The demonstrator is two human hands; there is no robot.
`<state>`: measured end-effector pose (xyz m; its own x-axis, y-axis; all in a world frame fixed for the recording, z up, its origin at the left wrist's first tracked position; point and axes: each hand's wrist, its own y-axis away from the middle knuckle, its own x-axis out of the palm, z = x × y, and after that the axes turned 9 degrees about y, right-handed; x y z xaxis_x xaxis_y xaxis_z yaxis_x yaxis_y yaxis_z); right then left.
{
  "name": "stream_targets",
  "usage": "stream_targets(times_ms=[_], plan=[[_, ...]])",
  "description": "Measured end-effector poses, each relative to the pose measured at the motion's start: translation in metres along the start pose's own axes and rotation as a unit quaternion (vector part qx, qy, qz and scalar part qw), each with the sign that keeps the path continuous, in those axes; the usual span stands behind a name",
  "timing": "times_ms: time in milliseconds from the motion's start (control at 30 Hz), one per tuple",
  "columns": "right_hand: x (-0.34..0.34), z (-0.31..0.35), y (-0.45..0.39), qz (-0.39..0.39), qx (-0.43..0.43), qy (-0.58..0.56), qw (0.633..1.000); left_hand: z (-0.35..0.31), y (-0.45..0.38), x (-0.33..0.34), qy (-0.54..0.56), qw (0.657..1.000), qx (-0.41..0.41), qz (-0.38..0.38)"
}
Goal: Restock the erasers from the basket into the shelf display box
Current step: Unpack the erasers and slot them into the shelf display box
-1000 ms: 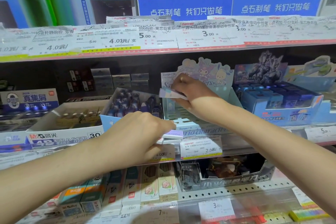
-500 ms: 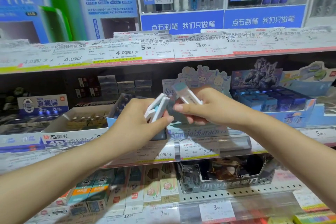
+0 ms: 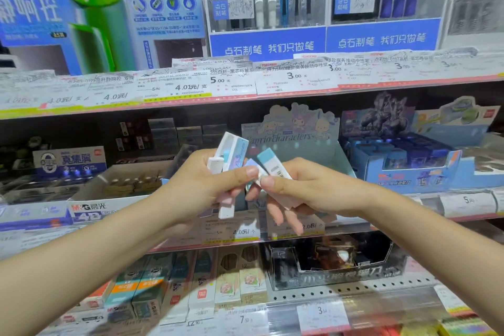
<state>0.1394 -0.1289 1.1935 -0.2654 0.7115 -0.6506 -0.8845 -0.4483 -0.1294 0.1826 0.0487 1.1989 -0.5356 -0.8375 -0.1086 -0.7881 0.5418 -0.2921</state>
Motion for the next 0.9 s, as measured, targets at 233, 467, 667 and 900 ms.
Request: stream_targets(times_ms=[233, 467, 667, 900], plan=[[-0.013, 0.004, 0.007, -0.025, 0.0, -0.014, 1.0, -0.007, 0.002, -0.016, 0.025, 0.994, -0.001, 0.108], [-0.006, 0.008, 0.0, 0.025, -0.019, -0.139, 0.99, -0.013, -0.003, -0.018, -0.008, 0.988, 0.028, 0.154], [-0.004, 0.002, -0.005, 0.032, -0.004, -0.177, 0.984, -0.009, -0.002, -0.012, -0.005, 0.996, 0.016, 0.086], [0.007, 0.006, -0.005, -0.056, -0.033, -0.063, 0.996, -0.005, -0.003, -0.006, -0.061, 0.997, 0.039, -0.013]])
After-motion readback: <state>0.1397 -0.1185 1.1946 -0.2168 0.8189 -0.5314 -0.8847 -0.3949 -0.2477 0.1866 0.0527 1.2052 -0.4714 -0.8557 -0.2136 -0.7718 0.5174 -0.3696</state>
